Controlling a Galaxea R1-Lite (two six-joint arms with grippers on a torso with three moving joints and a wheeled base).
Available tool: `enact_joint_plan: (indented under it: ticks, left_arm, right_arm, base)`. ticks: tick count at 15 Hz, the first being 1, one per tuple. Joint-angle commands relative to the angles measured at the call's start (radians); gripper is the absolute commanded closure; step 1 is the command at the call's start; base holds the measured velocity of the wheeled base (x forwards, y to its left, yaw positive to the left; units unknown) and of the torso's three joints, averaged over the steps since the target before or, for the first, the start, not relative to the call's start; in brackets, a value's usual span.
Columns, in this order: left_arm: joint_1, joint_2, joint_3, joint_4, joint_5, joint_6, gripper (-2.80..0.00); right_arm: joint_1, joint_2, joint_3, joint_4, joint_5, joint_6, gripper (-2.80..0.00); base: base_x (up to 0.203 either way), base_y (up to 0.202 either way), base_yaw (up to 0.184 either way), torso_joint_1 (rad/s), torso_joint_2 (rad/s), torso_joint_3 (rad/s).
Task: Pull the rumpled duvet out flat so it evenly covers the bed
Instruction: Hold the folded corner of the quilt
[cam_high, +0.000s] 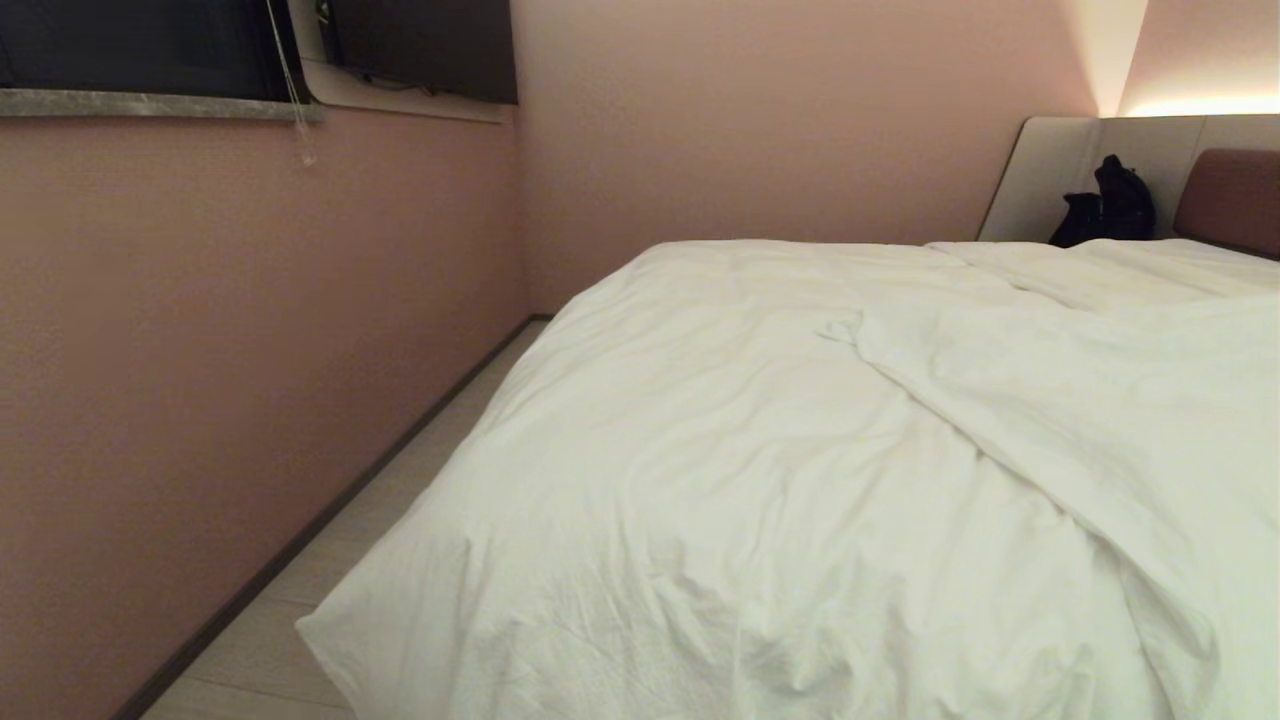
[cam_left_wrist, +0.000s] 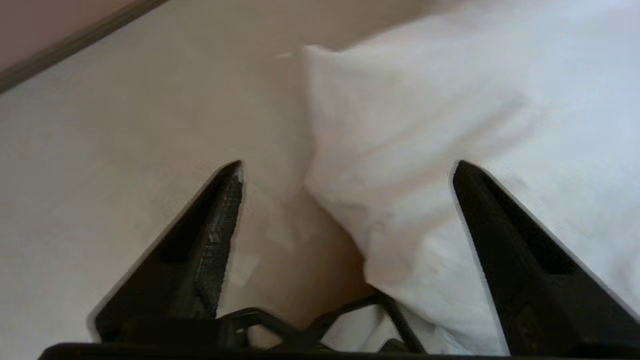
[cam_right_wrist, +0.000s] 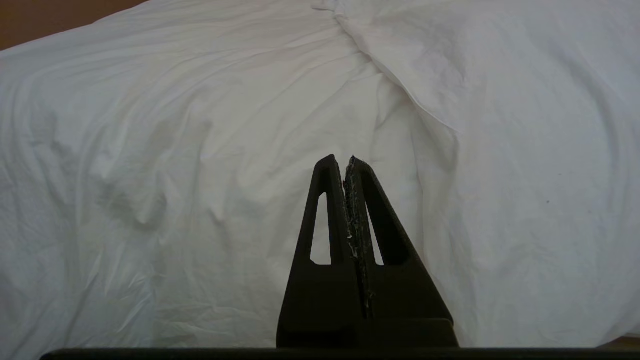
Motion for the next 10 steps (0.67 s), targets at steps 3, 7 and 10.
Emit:
enact_joint_plan:
  ticks: [3, 7, 10]
  left_arm:
    - [-0.103, -0.195, -0.052, 0.112, -0.102, -0.017, 0.0]
    - [-0.122, -0.247, -0.153, 0.172, -0.201, -0.102, 0.0]
    - [-0.122, -0.388, -0.249, 0.167, -0.266, -0.29, 0.0]
  right_arm:
    - [0.001, 0.0, 0.0, 0.0, 0.0, 0.0, 0.0]
    - [-0.001, 0.0, 0.0, 0.0, 0.0, 0.0, 0.0]
    - [-0.001, 0.0, 0.0, 0.0, 0.0, 0.0, 0.0]
  base:
    - [0.0, 0.0, 0.0, 0.0, 0.0, 0.0]
    - [0.0, 0.0, 0.0, 0.0, 0.0, 0.0]
    - [0.0, 0.0, 0.0, 0.0, 0.0, 0.0]
